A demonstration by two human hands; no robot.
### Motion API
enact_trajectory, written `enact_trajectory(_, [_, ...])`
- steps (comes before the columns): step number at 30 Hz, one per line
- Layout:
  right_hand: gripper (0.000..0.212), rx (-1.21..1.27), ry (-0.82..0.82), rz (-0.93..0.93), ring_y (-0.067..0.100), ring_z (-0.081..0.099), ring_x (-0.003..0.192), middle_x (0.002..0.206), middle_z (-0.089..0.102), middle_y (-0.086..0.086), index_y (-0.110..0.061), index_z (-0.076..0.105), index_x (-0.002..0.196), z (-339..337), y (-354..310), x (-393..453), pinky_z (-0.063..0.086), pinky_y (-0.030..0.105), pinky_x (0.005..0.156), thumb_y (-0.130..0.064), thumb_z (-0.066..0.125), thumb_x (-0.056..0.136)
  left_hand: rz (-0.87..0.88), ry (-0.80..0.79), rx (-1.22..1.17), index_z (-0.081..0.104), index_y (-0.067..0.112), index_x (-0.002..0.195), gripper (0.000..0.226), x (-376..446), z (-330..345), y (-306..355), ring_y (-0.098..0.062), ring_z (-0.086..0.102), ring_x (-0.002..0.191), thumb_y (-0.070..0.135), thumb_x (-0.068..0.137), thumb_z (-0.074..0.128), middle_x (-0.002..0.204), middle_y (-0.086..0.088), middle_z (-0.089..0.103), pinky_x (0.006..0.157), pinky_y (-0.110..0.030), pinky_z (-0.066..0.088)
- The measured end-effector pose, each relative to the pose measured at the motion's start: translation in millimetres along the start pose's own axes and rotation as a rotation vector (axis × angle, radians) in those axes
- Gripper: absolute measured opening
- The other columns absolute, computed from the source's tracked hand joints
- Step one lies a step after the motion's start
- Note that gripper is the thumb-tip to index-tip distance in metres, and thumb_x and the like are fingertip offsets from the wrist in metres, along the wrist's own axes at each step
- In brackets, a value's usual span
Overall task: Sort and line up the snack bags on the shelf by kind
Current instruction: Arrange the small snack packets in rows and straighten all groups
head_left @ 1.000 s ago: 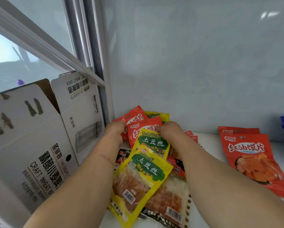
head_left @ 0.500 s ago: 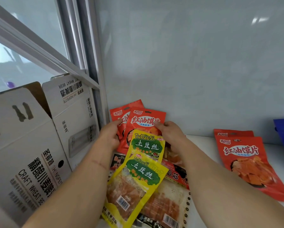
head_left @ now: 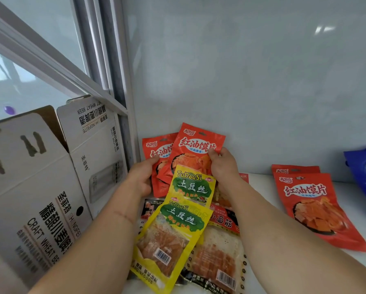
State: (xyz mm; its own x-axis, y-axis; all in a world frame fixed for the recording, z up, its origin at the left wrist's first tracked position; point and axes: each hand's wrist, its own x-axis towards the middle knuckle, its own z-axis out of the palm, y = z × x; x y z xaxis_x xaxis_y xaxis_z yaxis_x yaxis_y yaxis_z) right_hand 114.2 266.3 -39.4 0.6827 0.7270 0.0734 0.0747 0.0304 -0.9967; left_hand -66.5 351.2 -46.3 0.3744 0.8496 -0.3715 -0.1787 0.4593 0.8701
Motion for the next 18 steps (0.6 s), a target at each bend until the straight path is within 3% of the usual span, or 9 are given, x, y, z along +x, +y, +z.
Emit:
enact_trajectory(3, [0.02,0.076,-0.08,0.083,0.024,0.072,0.092,0.103,0.074,0.002,-0.023,0.062,0.102,0.4,-0.2,-3.9,0.058,0.047,0.087,-0.04,0.066,0.092,-0.005,0.009,-0.017,0.064,0.011,0.097,0.017,-2.4,0.7,-1.3,-0.031,0.068,0.077,0.027,0.1,0.059,0.093,-0.016,0.072,0.077,-0.049,0.055])
enact_trajectory(5, [0.031,0.103,-0.181,0.155,0.025,0.074,0.09,0.1,0.076,0.004,-0.017,0.064,0.109,1.0,1.8,-8.7,0.058,0.049,0.086,-0.031,0.077,0.085,-0.001,0.018,-0.023,0.064,0.011,0.101,0.017,-3.3,0.2,-1.8,-0.031,0.069,0.077,0.028,0.099,0.061,0.095,-0.016,0.072,0.079,-0.051,0.056])
enact_trajectory(7, [0.026,0.062,-0.237,0.17,0.026,0.074,0.088,0.098,0.076,0.007,-0.014,0.068,0.107,1.9,2.4,-14.5,0.059,0.048,0.085,-0.019,0.078,0.084,0.005,0.039,-0.021,0.064,0.012,0.107,0.02,-1.8,-1.7,-2.7,-0.031,0.07,0.078,0.03,0.099,0.062,0.097,-0.016,0.073,0.077,-0.05,0.057])
enact_trajectory(10, [0.013,0.055,-0.164,0.108,0.024,0.072,0.089,0.097,0.076,0.006,-0.016,0.069,0.101,0.6,-0.2,-12.7,0.057,0.049,0.088,-0.015,0.072,0.088,0.06,0.055,-0.04,0.061,0.011,0.123,0.03,-2.9,-5.2,0.0,-0.032,0.072,0.089,0.031,0.101,0.058,0.109,-0.017,0.073,0.079,-0.054,0.058])
enact_trajectory(13, [0.018,0.074,-0.083,0.016,0.022,0.073,0.093,0.103,0.075,0.001,-0.019,0.067,0.109,-2.8,-12.8,-11.9,0.057,0.047,0.09,-0.025,0.067,0.092,0.162,0.072,-0.05,0.059,0.013,0.128,0.032,-8.0,-5.7,8.4,-0.036,0.071,0.102,0.031,0.102,0.056,0.116,-0.017,0.073,0.089,-0.064,0.053])
enact_trajectory(18, [0.016,0.204,0.037,-0.1,0.019,0.072,0.093,0.103,0.073,-0.001,-0.019,0.063,0.11,-6.4,-39.4,-15.0,0.059,0.04,0.084,-0.026,0.064,0.096,0.385,0.067,-0.046,0.064,0.02,0.115,0.02,-32.8,15.2,28.9,-0.025,0.075,0.088,0.032,0.104,0.052,0.101,-0.005,0.077,0.086,-0.052,0.058])
